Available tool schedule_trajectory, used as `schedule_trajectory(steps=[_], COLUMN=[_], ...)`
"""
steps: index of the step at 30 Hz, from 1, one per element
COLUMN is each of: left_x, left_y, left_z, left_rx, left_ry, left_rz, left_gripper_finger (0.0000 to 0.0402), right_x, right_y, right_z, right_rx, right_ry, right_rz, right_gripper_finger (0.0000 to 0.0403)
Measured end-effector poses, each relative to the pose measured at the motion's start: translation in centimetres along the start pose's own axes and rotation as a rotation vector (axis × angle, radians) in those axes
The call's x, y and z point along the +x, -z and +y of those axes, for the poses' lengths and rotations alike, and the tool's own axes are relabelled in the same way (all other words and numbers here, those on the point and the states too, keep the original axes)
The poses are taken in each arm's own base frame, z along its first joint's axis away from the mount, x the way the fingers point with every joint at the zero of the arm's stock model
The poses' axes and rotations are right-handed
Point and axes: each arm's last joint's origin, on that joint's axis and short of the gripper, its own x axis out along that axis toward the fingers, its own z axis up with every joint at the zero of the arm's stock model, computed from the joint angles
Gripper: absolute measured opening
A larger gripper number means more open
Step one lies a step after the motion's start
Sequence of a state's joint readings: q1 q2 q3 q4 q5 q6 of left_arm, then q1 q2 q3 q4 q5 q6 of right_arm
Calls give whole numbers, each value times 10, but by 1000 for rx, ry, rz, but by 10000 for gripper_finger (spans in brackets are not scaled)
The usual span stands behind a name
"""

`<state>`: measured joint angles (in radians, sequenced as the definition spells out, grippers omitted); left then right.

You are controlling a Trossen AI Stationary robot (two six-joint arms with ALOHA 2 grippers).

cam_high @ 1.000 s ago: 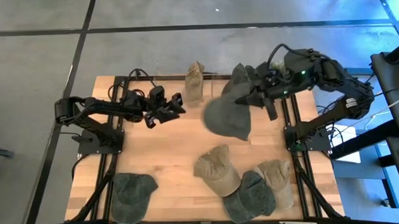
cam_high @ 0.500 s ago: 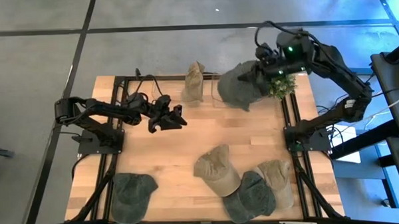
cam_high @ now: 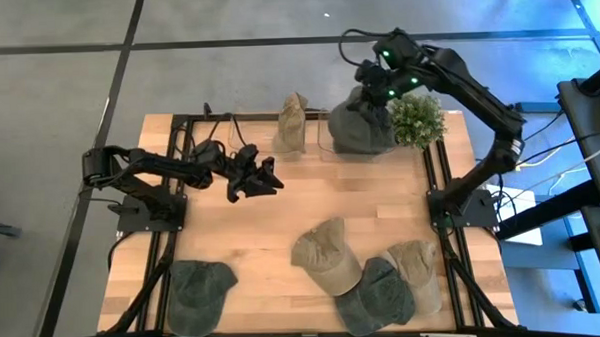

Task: Pick & Place hat
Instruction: Put the black cap into the right transparent bin

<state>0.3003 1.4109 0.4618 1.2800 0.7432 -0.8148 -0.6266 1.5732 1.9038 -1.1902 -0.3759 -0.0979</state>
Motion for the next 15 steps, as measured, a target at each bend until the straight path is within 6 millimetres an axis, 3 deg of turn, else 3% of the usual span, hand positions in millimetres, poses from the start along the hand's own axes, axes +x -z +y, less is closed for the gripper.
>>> schedule_trajectory(steps=[7, 15], left_x=[8, 13], left_y=[7, 11], left_z=[-7, -11], left_rx=[18, 37], left_ry=[25, 18], left_rz=[17, 0], left_gripper_finger=[155, 155], right_x=[25, 48], right_y=[0, 11], right_z=[-31, -52], right_rx=[-19, -1], right_ry=[35, 60], right_rz=[76, 243], right_gripper_finger=[25, 18])
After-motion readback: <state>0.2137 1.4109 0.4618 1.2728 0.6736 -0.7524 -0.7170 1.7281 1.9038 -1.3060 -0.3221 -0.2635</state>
